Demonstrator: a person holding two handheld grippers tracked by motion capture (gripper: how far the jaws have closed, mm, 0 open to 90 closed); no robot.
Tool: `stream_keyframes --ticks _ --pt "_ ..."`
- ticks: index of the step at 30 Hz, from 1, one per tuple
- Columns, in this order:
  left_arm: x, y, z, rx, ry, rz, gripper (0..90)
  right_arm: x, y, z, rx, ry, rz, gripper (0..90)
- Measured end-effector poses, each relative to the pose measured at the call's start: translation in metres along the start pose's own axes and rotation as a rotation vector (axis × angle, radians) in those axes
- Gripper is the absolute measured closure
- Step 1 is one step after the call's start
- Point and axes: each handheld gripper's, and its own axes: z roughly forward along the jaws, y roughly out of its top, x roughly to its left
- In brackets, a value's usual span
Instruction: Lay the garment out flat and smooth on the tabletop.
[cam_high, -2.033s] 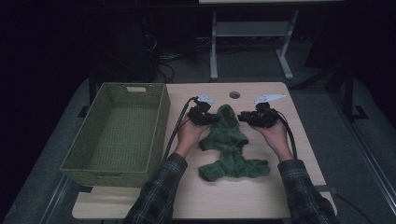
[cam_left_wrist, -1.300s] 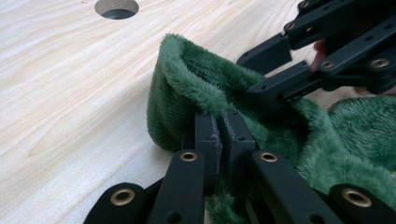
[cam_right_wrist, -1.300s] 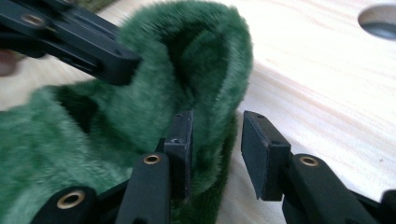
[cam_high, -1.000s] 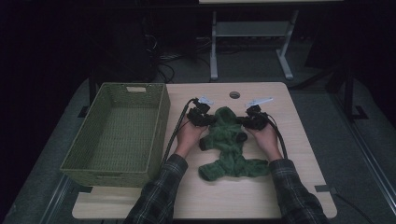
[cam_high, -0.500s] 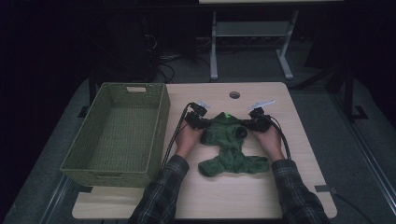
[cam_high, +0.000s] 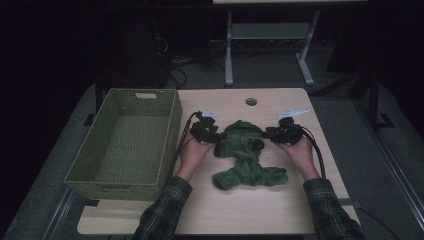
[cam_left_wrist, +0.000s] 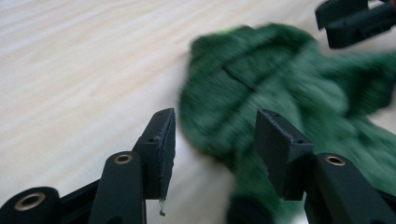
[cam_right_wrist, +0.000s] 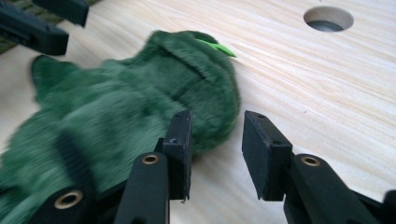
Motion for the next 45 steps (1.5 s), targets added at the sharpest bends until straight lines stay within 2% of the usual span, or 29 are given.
stream_keyframes --ticks 4,6,8,11,12,17,20,24,26,27,28,33,35,37,38,40,42,43,45 --pt "-0.011 -0.014 -0.011 -0.015 -0.053 -0.006 47.5 0.008 -0.007 -0.013 -0.006 0.031 -0.017 62.6" --pt "-0.019 -0.021 -0.016 -0.016 -0.073 0.015 46.6 0.014 -0.012 -0.022 -0.02 0.032 -0.037 62.7" --pt "-0.025 -0.025 -0.021 -0.022 -0.082 0.022 45.3 0.017 -0.015 -0.029 -0.015 0.041 -0.038 62.6" --pt "-0.033 -0.033 -0.03 -0.031 -0.113 0.036 44.0 0.02 -0.023 -0.043 -0.029 0.047 -0.042 62.2" --pt "-0.036 -0.035 -0.033 -0.041 -0.131 0.028 43.8 0.022 -0.024 -0.046 -0.021 0.05 -0.034 61.7" --pt "-0.049 -0.046 -0.047 -0.054 -0.161 0.063 40.5 0.029 -0.039 -0.06 -0.029 0.051 -0.05 60.9" --pt "-0.055 -0.054 -0.054 -0.061 -0.174 0.077 39.5 0.035 -0.045 -0.065 -0.011 0.06 -0.062 60.0" --pt "-0.061 -0.068 -0.061 -0.057 -0.181 0.096 37.6 0.044 -0.054 -0.07 -0.011 0.065 -0.074 59.8" --pt "-0.066 -0.079 -0.066 -0.047 -0.175 0.118 35.8 0.048 -0.057 -0.071 -0.005 0.067 -0.082 59.4" --pt "-0.066 -0.079 -0.066 -0.047 -0.175 0.118 33.8 0.048 -0.057 -0.071 -0.005 0.067 -0.082 59.4" --pt "-0.066 -0.08 -0.067 -0.045 -0.172 0.123 32.4 0.054 -0.061 -0.073 -0.004 0.075 -0.083 59.5" --pt "-0.075 -0.101 -0.074 -0.038 -0.162 0.148 23.7 0.064 -0.068 -0.074 -0.007 0.086 -0.108 59.5" --pt "-0.077 -0.104 -0.074 -0.035 -0.155 0.156 22.3 0.066 -0.069 -0.075 -0.011 0.093 -0.1 59.5" --pt "-0.083 -0.114 -0.074 0.001 -0.134 0.178 15.5 0.071 -0.072 -0.074 -0.003 0.111 -0.099 59.5" --pt "-0.085 -0.117 -0.074 0.014 -0.127 0.193 15.0 0.073 -0.072 -0.074 0.002 0.116 -0.106 59.5" --pt "-0.087 -0.123 -0.073 0.027 -0.127 0.183 13.1 0.078 -0.072 -0.073 0.006 0.125 -0.108 59.5" --pt "-0.088 -0.125 -0.073 0.042 -0.123 0.194 12.7 0.082 -0.072 -0.072 0.001 0.131 -0.124 59.6" --pt "-0.09 -0.13 -0.074 0.055 -0.097 0.21 12.7 0.085 -0.072 -0.071 0.001 0.138 -0.128 60.0" --pt "-0.089 -0.133 -0.075 0.068 -0.087 0.207 12.6 0.09 -0.071 -0.069 0.005 0.149 -0.134 60.1"
